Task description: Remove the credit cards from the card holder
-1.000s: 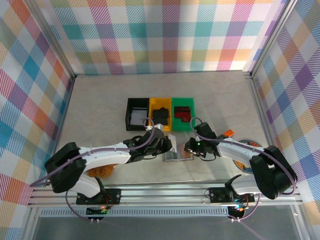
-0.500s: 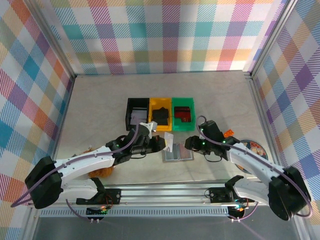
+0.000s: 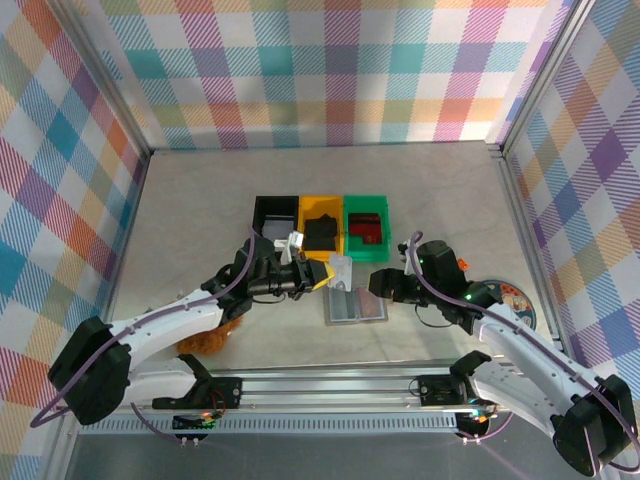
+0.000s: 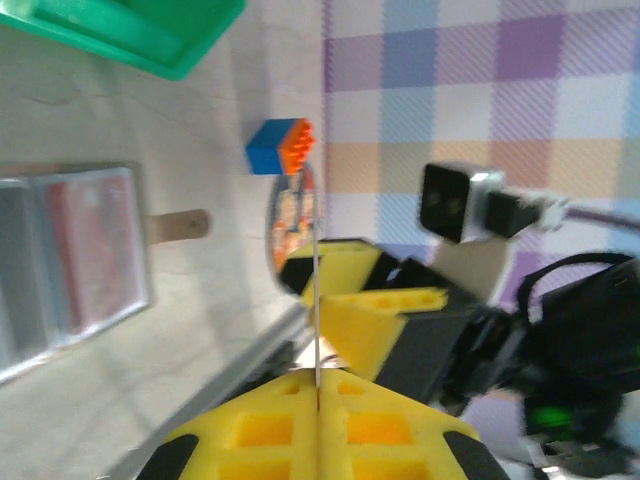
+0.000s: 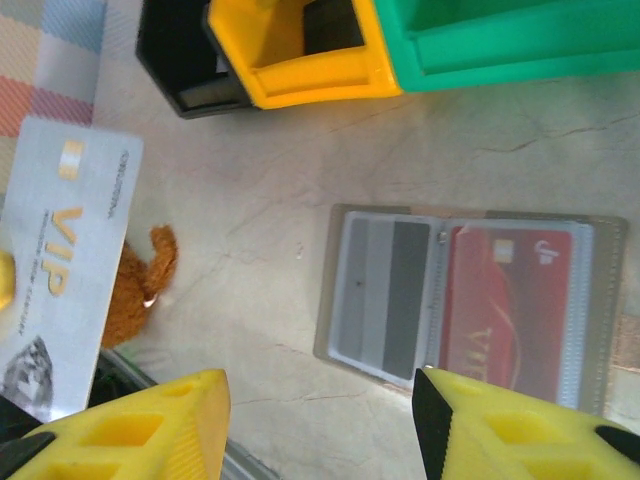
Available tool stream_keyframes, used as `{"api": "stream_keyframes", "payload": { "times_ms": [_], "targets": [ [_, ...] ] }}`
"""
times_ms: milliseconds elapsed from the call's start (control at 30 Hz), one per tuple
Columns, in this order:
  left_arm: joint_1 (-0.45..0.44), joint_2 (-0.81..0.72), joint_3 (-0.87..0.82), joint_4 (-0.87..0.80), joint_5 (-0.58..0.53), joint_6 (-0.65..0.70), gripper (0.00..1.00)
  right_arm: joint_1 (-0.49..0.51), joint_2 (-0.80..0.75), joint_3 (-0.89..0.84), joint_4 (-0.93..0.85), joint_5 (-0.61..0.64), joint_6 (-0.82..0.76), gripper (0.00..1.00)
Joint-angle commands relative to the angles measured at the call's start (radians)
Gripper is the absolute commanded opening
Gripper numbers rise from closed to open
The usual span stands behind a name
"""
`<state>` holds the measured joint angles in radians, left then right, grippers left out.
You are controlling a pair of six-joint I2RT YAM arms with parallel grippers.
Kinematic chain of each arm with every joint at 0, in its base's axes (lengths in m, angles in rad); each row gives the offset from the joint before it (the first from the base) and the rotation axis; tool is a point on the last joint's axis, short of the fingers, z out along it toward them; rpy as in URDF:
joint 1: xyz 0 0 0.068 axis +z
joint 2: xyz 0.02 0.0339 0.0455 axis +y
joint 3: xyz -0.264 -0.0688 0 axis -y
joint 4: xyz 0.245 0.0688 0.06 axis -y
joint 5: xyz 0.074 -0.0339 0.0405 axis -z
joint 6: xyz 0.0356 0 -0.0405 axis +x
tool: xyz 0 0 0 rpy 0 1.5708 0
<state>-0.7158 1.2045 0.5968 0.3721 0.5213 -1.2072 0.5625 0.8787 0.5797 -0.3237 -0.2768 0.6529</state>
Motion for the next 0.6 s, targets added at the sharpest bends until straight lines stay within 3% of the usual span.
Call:
{"api": "stream_keyframes", "payload": {
  "times_ms": [0, 200, 567],
  "targets": [
    [0.034, 0.033, -0.047, 0.238, 0.046, -0.295, 0.0, -0.004, -0.034, 0.03, 0.036, -0.066, -0.007, 0.53],
    [0.037, 0.122, -0.086, 0.549, -0.011, -0.635, 0.0, -0.004, -0.02, 0.069, 0.057, -0.104, 0.067, 0.53],
    [0.027, 0.301, -0.159, 0.962, -0.088, -0.849, 0.0, -0.004, -0.004, 0.133, 0.062, -0.048, 0.34, 0.48]
  ]
}}
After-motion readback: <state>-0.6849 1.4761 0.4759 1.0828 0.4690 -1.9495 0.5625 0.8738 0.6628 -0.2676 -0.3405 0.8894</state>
